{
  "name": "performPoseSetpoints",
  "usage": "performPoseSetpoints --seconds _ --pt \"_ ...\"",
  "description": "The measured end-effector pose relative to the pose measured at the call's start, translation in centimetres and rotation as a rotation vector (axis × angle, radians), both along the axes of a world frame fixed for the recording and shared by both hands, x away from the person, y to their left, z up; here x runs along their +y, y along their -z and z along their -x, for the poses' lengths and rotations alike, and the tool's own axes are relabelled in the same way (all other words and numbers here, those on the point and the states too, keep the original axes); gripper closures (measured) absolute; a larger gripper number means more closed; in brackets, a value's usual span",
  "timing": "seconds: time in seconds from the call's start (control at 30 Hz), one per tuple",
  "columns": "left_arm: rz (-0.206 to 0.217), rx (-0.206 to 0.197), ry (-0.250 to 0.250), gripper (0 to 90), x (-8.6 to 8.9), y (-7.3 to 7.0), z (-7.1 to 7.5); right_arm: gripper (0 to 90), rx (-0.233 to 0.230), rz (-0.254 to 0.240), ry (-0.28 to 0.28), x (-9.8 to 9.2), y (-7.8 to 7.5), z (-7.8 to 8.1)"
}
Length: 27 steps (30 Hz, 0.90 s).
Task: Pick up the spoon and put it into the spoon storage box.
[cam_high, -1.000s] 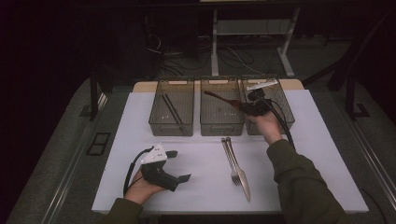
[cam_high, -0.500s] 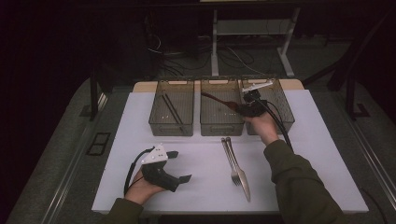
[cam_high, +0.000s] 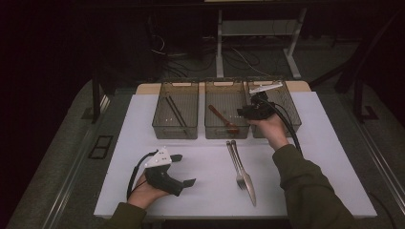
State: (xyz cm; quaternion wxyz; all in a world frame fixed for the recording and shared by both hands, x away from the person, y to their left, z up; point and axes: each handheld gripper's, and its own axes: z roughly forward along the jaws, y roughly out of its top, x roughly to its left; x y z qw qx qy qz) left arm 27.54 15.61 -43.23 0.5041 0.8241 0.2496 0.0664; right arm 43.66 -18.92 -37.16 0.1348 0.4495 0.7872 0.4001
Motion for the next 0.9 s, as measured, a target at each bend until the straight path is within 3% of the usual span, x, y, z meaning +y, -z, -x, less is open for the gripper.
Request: performPoseSetpoints --seconds 0.17,0.4,0.63,0.9 --pt "-0.002 0.006 -0.001 0.0 0.0 0.1 -0.1 53.0 -0.009 -0.043 -0.041 -0.6 -0.7 1.1" --pt "-0.004 0.006 -0.003 0.0 0.0 0.2 -0.2 44.5 -0.026 -0.064 -0.081 -1.8 -1.0 3.1" --pt "-0.009 0.009 -0.002 0.0 -0.1 0.1 -0.2 41.6 -0.03 -0.096 -0.114 -3.0 -0.9 5.4" --pt "-0.019 0.01 -0.005 0.0 0.1 0.2 0.0 39.8 -0.033 -0.119 -0.123 -4.9 0.6 8.1"
